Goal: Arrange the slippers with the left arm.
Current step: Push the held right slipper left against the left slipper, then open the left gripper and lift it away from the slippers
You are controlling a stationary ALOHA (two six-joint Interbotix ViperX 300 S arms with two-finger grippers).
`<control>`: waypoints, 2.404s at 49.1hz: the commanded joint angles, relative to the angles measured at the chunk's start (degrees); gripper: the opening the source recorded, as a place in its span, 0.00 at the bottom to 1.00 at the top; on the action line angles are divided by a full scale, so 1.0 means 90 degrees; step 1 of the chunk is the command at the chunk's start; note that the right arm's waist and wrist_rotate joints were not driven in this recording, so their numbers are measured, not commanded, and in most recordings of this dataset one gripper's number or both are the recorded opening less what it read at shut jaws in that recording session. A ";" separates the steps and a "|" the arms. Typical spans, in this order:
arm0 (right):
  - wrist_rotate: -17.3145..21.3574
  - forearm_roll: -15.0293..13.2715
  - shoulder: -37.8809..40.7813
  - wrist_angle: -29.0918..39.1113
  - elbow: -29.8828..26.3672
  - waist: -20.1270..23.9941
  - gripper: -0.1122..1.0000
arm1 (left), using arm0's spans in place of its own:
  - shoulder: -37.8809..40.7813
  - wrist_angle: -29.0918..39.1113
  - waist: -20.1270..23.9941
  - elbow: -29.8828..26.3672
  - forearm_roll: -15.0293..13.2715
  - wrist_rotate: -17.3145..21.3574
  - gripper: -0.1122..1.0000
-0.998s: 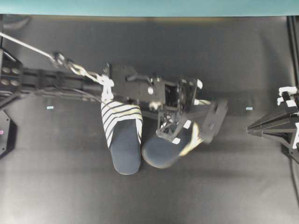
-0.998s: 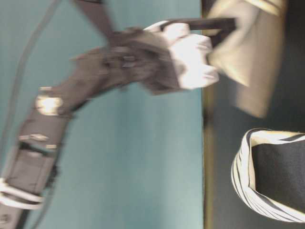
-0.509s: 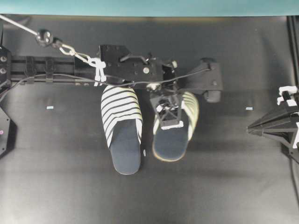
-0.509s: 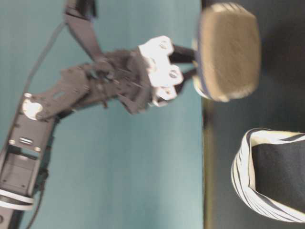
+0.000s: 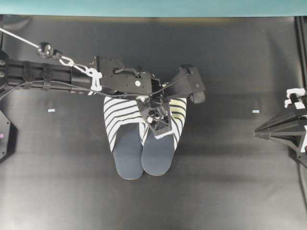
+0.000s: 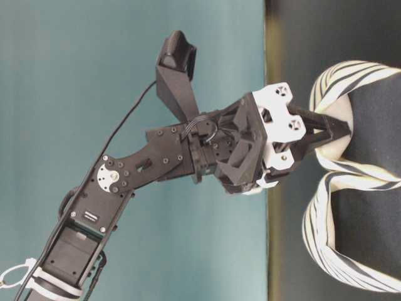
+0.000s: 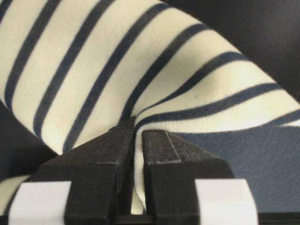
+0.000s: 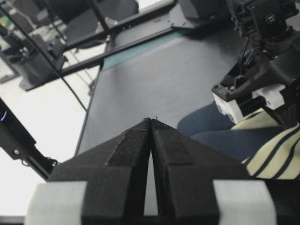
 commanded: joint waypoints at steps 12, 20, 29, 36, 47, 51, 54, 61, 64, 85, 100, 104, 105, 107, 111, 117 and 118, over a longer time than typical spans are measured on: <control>0.0000 0.0010 0.0029 -0.0068 -0.0029 0.0000 0.10 | -0.0117 0.0049 -0.0166 0.0020 0.0020 -0.0820 0.11; -0.0010 0.0010 0.0029 -0.0078 0.0010 0.0000 0.10 | -0.0117 0.0039 -0.0195 0.0029 0.0020 -0.1113 0.11; -0.0010 0.0010 0.0020 -0.0098 0.0010 0.0000 0.10 | -0.0137 -0.0029 -0.0176 0.0117 0.0020 -0.1191 0.11; 0.0000 0.0010 0.0029 -0.0107 0.0010 0.0000 0.10 | -0.0166 -0.0195 -0.0176 0.0127 0.0020 -0.1172 0.11; 0.0000 0.0000 0.0029 -0.0107 0.0010 0.0000 0.10 | -0.0195 -0.0254 -0.0186 0.0098 0.0020 -0.1152 0.11; -0.0010 0.0010 0.0029 -0.0107 0.0029 0.0000 0.10 | -0.0225 -0.0254 -0.0186 0.0107 0.0020 -0.1143 0.11; -0.0010 0.0010 0.0029 -0.0107 0.0039 0.0000 0.10 | -0.0254 -0.0254 -0.0186 0.0107 0.0020 -0.1143 0.11; -0.0010 0.0010 0.0029 -0.0107 0.0049 0.0000 0.10 | -0.0303 -0.0264 -0.0195 0.0098 0.0020 -0.1162 0.11; -0.0010 0.0010 0.0029 -0.0107 0.0049 0.0000 0.10 | -0.0312 -0.0264 -0.0205 0.0098 0.0020 -0.1162 0.13; -0.0010 0.0010 0.0029 -0.0137 0.0049 0.0000 0.10 | -0.0781 -0.0273 -0.0244 0.0010 0.0020 -0.0557 0.90; -0.0010 0.0010 0.0029 -0.0127 0.0049 0.0000 0.10 | -0.1943 -0.0244 -0.0664 -0.0381 0.0020 0.0947 0.89; -0.0010 0.0000 0.0029 -0.0137 0.0049 0.0000 0.10 | -0.2246 -0.0264 -0.0850 -0.0244 0.0020 0.1289 0.89; -0.0010 0.0010 0.0020 -0.0127 0.0059 0.0000 0.10 | -0.2314 -0.0273 -0.0908 -0.0215 0.0010 0.1328 0.89; -0.0010 0.0010 0.0029 -0.0137 0.0059 0.0000 0.10 | -0.2471 -0.0273 -0.0996 -0.0137 0.0020 0.1426 0.89; -0.0010 0.0010 0.0020 -0.0127 0.0049 0.0000 0.10 | -0.2773 -0.0283 -0.1182 -0.0010 0.0020 0.1504 0.89; 0.0000 0.0010 0.0010 -0.0137 0.0049 0.0000 0.10 | -0.3301 -0.0518 -0.1367 0.0361 0.0020 0.1523 0.89; -0.0010 0.0010 0.0000 -0.0137 0.0049 0.0000 0.10 | -0.3379 -0.0586 -0.1387 0.0439 0.0020 0.1504 0.89</control>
